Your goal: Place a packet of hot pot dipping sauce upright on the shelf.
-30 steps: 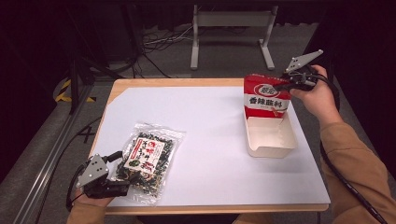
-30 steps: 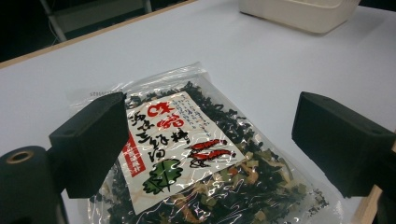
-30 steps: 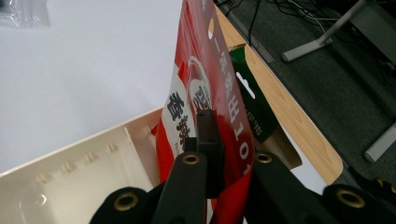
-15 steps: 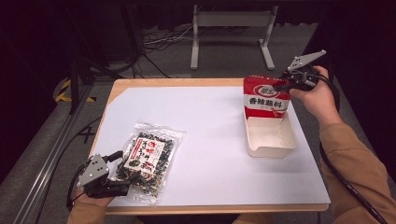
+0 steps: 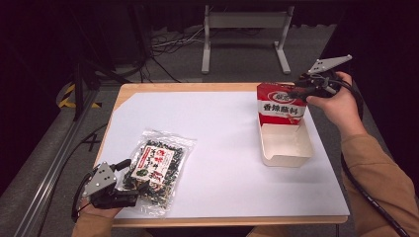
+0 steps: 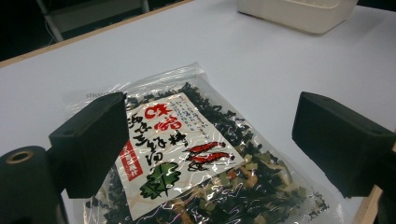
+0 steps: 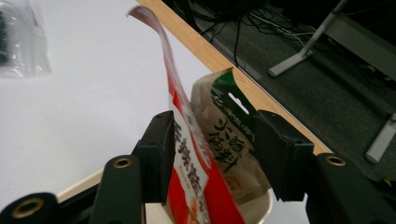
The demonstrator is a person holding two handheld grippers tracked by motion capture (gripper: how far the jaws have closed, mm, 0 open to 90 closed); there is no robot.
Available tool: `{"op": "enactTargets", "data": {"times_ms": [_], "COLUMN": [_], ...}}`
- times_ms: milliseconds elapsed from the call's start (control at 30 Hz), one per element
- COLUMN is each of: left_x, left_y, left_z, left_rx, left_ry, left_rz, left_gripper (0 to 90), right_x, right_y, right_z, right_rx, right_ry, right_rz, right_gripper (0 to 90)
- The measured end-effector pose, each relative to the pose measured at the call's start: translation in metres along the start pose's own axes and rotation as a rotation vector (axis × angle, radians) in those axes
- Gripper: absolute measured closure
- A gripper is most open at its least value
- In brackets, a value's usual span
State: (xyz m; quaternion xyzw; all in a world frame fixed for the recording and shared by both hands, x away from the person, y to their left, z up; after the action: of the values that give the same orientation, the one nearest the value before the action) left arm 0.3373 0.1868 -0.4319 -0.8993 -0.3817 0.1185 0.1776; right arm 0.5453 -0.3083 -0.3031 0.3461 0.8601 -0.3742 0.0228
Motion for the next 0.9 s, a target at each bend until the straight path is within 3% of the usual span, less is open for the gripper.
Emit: {"op": "enactTargets", "data": {"times_ms": [267, 733, 900], "left_x": [0.0, -0.001, -0.001], "left_y": [0.001, 0.004, 0.003], "left_z": [-0.001, -0.001, -0.001], "left_rx": [0.001, 0.004, 0.003], "left_ry": [0.006, 0.006, 0.006], "left_rz": [0.005, 0.01, 0.009], "left_gripper": [11.4, 11.4, 11.4], "right_x": [0.009, 0.032, 0.046], "right_y": [-0.012, -0.047, -0.055], "right_z": [-0.008, -0.017, -0.015], "right_rx": [-0.024, -0.207, -0.24], "right_ry": [-0.01, 0.033, 0.053], "right_rz": [0.028, 0.057, 0.054], "right_gripper": [43.5, 35.1, 32.8]}}
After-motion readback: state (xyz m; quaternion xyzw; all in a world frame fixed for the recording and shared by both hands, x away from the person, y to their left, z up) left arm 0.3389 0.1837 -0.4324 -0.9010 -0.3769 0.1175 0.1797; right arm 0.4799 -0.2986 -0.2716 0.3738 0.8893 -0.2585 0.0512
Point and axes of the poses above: each handheld gripper's, and its own axes: y roughly forward along the jaws, z roughly out of its underside, x roughly to its left, the point moved 8 cm from there along y, roughly forward along the jaws, and after that the axes turned 7 degrees about -y, right-handed, at the moved point
